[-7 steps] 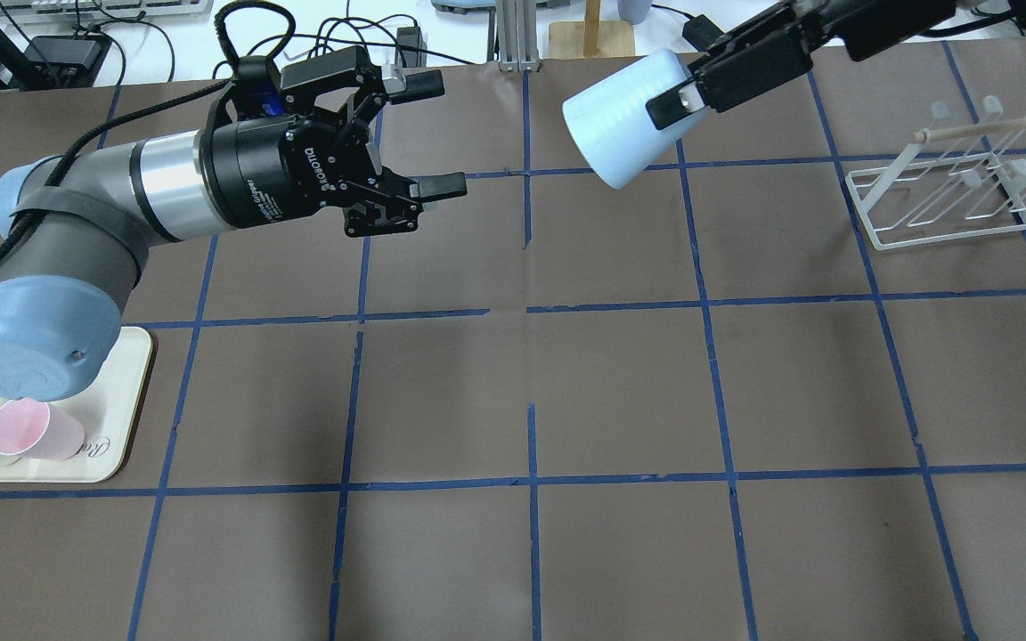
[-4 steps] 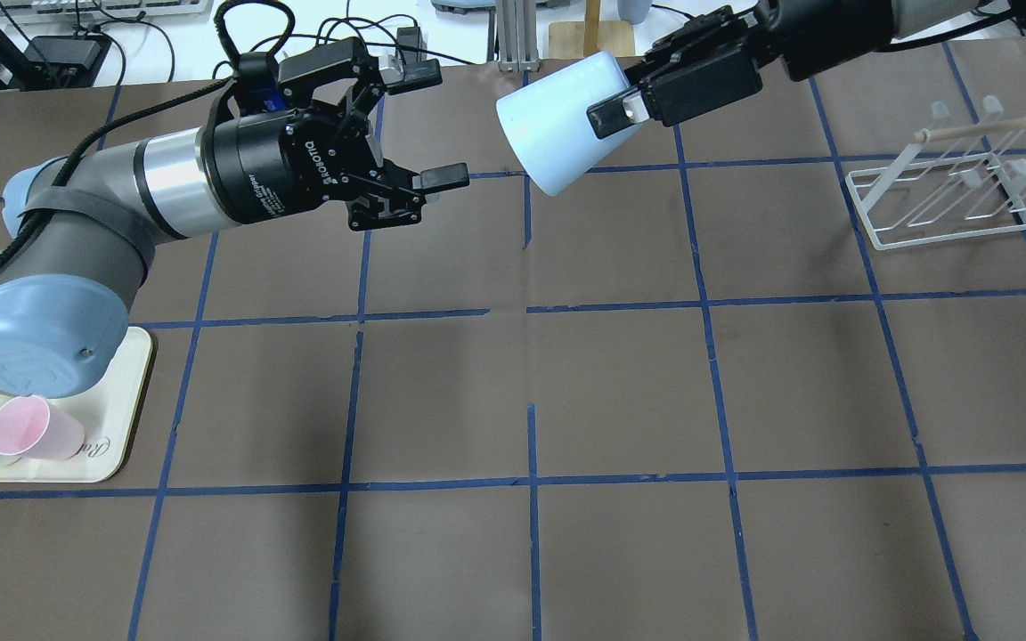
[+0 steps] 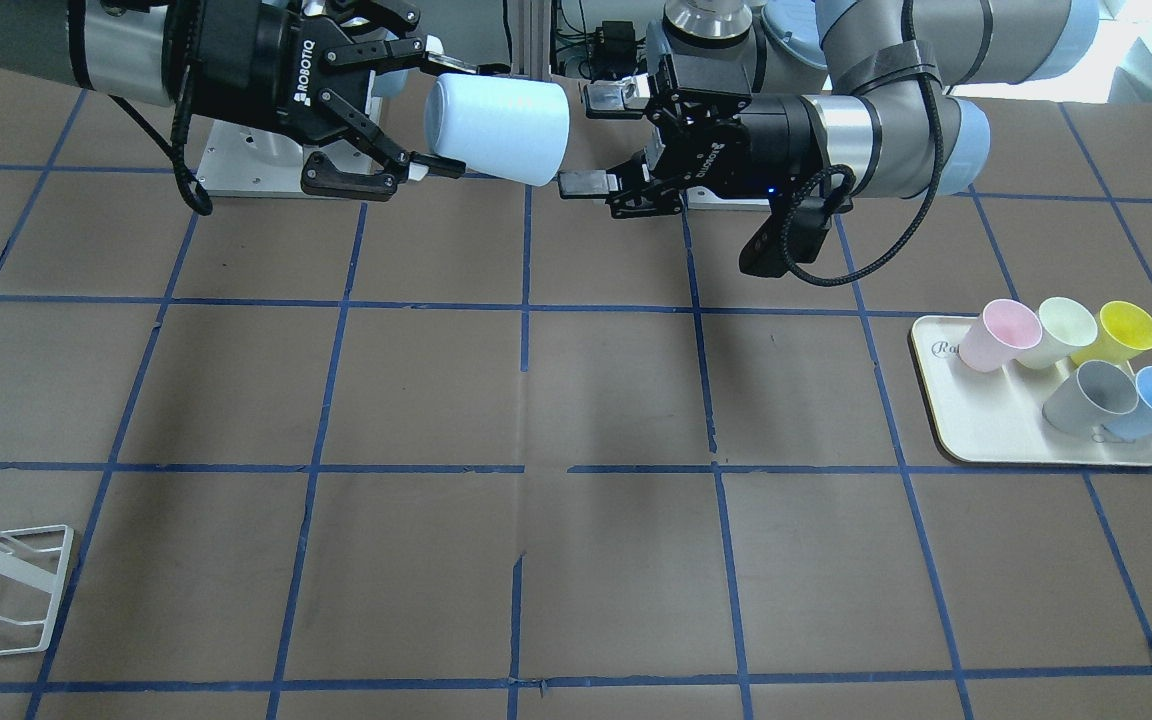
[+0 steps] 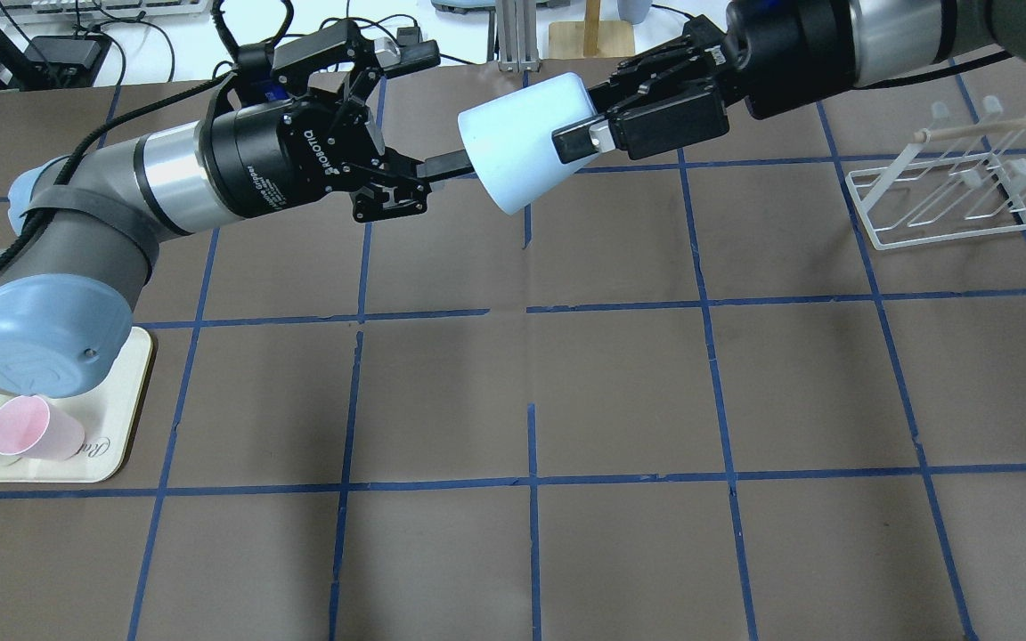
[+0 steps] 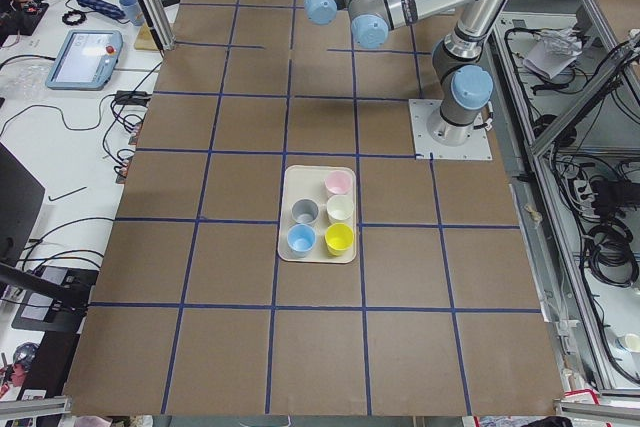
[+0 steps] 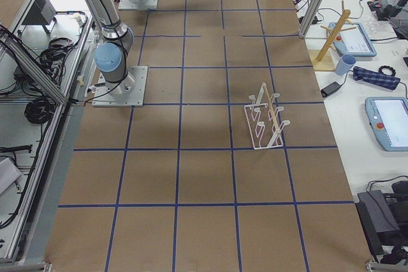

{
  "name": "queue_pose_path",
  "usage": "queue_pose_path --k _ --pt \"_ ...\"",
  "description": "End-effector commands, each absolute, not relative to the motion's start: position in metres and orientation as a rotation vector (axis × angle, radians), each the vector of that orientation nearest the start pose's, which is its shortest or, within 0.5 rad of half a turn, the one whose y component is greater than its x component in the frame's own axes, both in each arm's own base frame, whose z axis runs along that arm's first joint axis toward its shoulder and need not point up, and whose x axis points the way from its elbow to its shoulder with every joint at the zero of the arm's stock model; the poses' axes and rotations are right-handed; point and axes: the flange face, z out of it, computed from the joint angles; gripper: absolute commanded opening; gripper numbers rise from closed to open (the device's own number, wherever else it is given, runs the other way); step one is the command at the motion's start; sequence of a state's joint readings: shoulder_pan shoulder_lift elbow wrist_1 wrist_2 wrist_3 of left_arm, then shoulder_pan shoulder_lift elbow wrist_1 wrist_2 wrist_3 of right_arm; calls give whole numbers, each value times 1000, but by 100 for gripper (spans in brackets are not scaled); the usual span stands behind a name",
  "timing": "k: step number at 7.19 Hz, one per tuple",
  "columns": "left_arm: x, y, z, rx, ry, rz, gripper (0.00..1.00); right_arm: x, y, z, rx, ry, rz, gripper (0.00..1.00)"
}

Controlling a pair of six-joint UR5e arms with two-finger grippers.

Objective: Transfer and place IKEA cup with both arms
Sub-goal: 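Carry the cup toward the left gripper and grasp its base with the left gripper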

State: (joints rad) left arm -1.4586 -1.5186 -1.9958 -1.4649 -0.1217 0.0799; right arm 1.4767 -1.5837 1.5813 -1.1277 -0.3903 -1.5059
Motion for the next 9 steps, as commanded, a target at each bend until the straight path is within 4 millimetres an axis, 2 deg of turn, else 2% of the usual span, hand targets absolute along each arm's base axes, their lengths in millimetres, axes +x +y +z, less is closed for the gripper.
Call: queue_pose_path --k 1,4,5,6,7,8,9 --pt "-206 -456 432 191 -1432 -70 100 198 -476 510 -1065 1647 -626 33" --pt "-210 -447 443 204 -1403 -96 100 197 -488 490 -1097 1652 -654 33" --pt "-210 -448 442 205 -1403 -97 100 197 -485 493 -1097 1655 -654 33" --pt "-209 -448 443 205 -1405 -95 89 197 -486 492 -1096 1656 -651 35" --pt "-209 -448 444 204 -1406 -94 65 197 -484 495 -1086 1659 -649 78" --pt "-209 -448 444 203 -1408 -94 60 197 -484 495 -1091 1660 -649 100" --pt "-209 -449 445 203 -1408 -92 56 197 -483 496 -1091 1666 -642 100"
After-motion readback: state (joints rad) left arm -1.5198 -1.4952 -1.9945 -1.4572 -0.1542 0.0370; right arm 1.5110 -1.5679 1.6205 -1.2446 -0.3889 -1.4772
